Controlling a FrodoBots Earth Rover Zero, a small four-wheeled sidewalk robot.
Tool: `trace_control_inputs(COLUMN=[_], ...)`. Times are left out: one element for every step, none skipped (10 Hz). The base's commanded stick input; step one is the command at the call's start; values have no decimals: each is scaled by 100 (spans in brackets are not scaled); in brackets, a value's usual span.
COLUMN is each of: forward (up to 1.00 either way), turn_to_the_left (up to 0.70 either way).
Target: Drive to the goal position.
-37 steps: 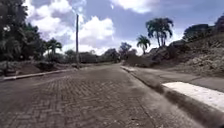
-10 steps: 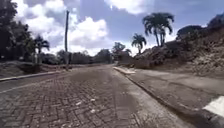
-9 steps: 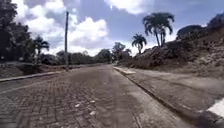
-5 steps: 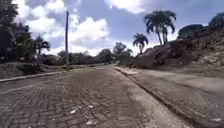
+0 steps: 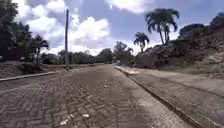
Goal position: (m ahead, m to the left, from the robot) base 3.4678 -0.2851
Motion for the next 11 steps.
trace_control_inputs(forward=[50,50,50,50,50,50,50,50,50,50,50], turn_to_the_left=[0,0,0,0,0,0,0,0,0,0,0])
